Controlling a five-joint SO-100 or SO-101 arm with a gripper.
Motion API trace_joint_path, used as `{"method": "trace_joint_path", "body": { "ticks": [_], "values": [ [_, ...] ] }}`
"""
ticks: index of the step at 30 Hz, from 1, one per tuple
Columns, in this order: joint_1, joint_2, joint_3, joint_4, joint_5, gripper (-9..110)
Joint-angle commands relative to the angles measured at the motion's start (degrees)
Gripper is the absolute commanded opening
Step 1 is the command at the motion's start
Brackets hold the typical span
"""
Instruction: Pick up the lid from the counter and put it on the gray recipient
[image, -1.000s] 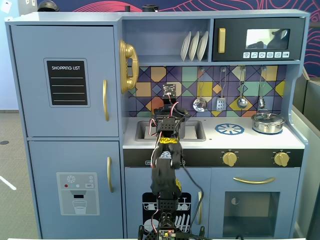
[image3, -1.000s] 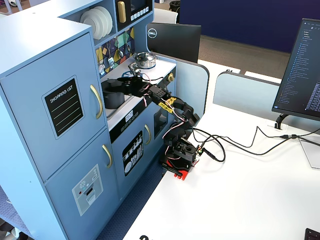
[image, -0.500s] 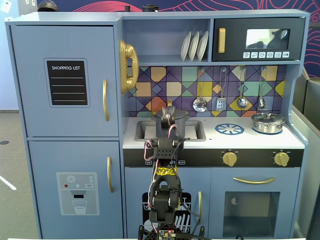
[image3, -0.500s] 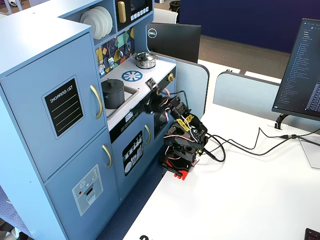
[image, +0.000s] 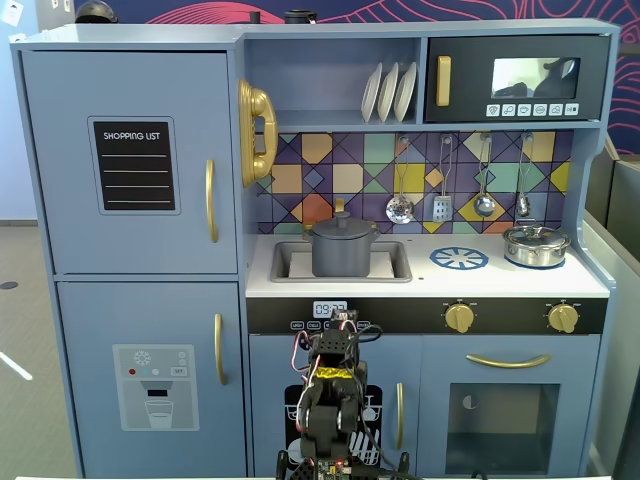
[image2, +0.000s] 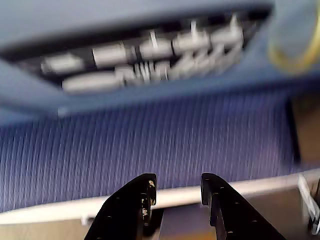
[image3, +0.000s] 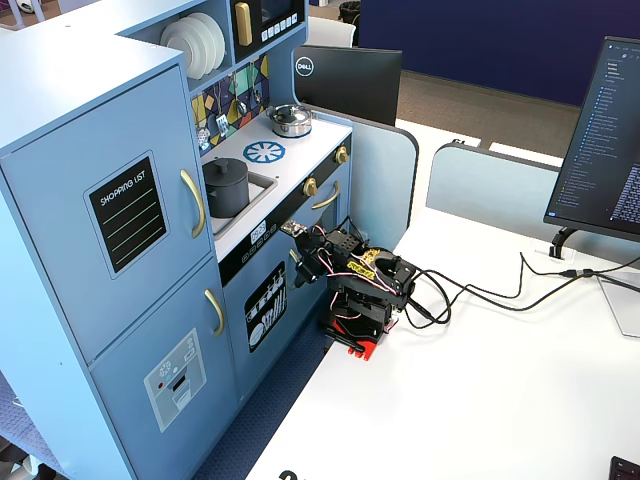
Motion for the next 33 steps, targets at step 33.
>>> {"method": "trace_joint_path", "body": {
  "ticks": [33],
  "values": [
    [-2.55,1.32,-0.44,24.26,2.55,5]
  ]
}}
